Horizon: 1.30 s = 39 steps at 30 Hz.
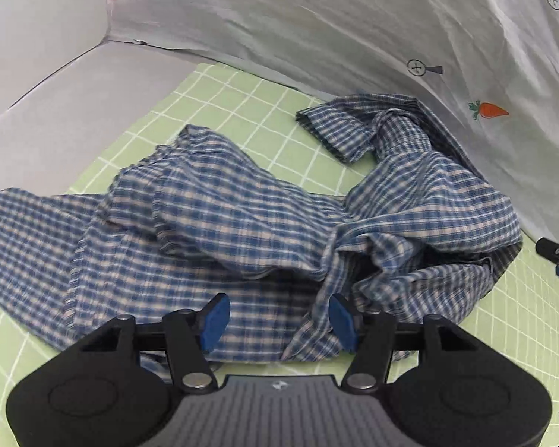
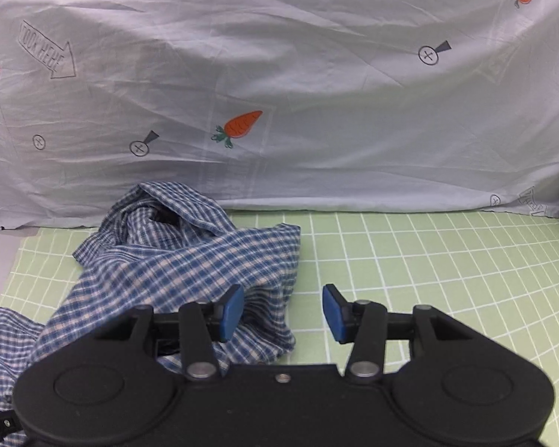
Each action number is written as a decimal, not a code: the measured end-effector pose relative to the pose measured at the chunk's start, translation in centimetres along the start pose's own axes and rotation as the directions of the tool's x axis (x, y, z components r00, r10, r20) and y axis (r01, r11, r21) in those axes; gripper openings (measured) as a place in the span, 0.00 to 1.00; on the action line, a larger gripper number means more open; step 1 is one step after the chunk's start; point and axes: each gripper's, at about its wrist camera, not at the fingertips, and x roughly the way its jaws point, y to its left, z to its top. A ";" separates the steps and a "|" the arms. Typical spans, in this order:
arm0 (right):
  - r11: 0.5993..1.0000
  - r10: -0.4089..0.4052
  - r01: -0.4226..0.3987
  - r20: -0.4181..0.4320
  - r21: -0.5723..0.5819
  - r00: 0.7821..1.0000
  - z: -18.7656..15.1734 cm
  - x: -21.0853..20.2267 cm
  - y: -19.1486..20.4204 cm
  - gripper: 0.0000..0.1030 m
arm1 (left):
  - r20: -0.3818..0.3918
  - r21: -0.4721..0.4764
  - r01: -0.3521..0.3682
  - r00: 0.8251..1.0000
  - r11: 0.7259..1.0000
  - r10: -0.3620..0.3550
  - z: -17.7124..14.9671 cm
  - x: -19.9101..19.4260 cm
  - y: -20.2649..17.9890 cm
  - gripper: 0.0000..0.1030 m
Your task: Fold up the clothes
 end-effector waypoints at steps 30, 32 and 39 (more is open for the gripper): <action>0.996 -0.013 -0.002 -0.169 -0.089 0.986 -6.3 -2.5 -4.3 0.22 | -0.060 -0.018 -0.148 0.987 0.989 0.147 -1.3 -0.3 3.2 0.58; 0.994 0.005 -0.019 -0.129 -0.108 0.992 -5.1 -2.1 -3.1 0.42 | -0.054 -0.019 -0.149 0.988 0.989 0.148 -1.1 -0.3 3.3 0.58; 0.961 0.160 -0.168 -0.056 -0.219 0.986 -0.1 1.9 5.3 0.81 | -0.040 -0.063 -0.182 0.983 0.981 0.179 0.0 -0.1 5.0 0.58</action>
